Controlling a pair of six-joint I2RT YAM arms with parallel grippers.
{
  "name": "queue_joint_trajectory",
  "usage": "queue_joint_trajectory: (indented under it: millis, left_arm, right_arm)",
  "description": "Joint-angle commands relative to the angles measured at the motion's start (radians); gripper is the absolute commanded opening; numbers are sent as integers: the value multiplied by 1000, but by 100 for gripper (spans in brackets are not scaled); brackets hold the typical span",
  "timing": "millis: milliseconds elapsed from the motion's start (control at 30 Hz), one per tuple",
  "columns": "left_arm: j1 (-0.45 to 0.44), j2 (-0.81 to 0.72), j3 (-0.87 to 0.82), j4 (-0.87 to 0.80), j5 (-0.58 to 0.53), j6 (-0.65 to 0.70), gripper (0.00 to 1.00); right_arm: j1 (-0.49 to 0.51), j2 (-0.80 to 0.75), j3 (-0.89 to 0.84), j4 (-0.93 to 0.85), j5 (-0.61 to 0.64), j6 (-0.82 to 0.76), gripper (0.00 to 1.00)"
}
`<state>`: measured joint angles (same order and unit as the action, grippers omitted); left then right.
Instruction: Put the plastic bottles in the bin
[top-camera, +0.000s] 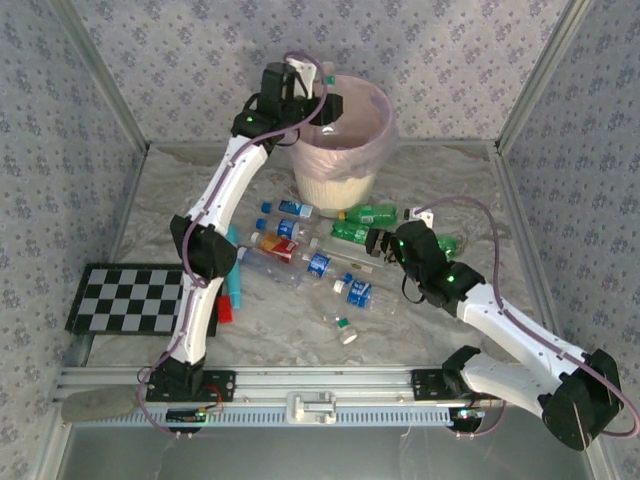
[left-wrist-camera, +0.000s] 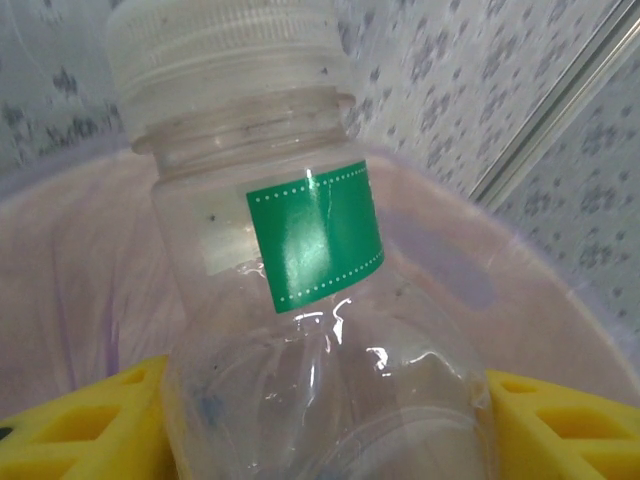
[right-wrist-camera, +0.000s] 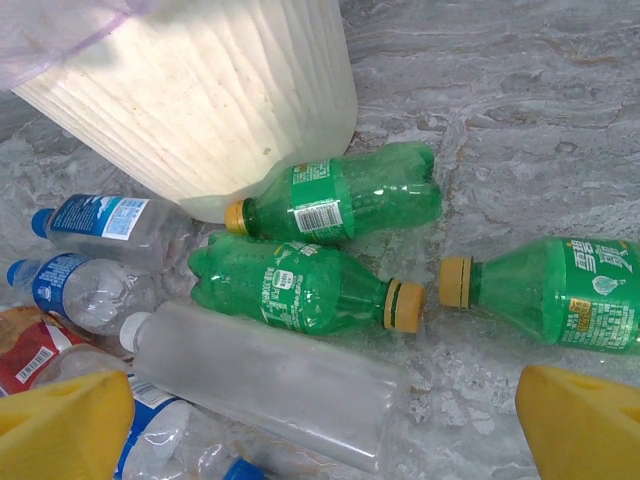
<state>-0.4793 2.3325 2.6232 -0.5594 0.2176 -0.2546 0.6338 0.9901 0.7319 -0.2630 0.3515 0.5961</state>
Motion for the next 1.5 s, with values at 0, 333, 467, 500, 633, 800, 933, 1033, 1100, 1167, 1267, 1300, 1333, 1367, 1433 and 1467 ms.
queue_joint_trajectory:
  millis: [0, 333, 467, 500, 633, 800, 933, 1033, 1100, 1167, 1267, 1300, 1333, 1367, 1433, 1467]
  left_arm:
    - [-10, 13, 52, -58, -59, 81, 46]
    - [-17, 25, 51, -59, -86, 100, 70]
    - [-17, 20, 52, -65, -89, 100, 84]
    - [-17, 16, 52, -66, -88, 98, 86]
    - [-19, -5, 52, -66, -86, 94, 92]
    - [-27, -47, 53, -68, -87, 88, 100]
    - [-36, -103, 48, -87, -89, 74, 100]
    - [-46, -161, 19, -96, -92, 55, 100]
    - [-50, -216, -43, -83, -90, 40, 100]
    - [-54, -288, -145, -42, -87, 27, 100]
    - [-55, -436, -401, 102, -84, 0, 100]
    - [-56, -503, -510, 169, -86, -14, 100]
    - [-56, -566, -621, 244, -91, -29, 100]
    - [-56, -618, -725, 303, -99, -42, 100]
    - [-56, -730, -924, 418, -134, -75, 100]
    - [-55, -772, -1000, 456, -150, -90, 100]
  right_arm:
    - [3, -23, -8, -30, 6, 18, 100]
    - [1, -42, 1, -46, 10, 16, 100]
    - [-1, -45, 4, -49, 11, 13, 100]
    - [-2, -45, 6, -50, 10, 13, 100]
    - [-2, -45, 6, -48, 9, 13, 100]
    - [-2, -44, 4, -48, 7, 15, 100]
    - [-5, -44, -3, -52, 9, 17, 100]
    - [-8, -41, -11, -54, 8, 19, 100]
    - [-12, -39, -15, -58, 6, 21, 100]
    - [-14, -39, -20, -63, 4, 21, 100]
    - [-22, -39, -25, -74, -1, 20, 100]
    - [-25, -39, -28, -78, -3, 19, 100]
    - [-29, -39, -31, -81, -5, 19, 100]
    - [-34, -39, -33, -84, -7, 20, 100]
    - [-47, -38, -41, -87, -16, 22, 100]
    - [-54, -35, -43, -88, -19, 24, 100]
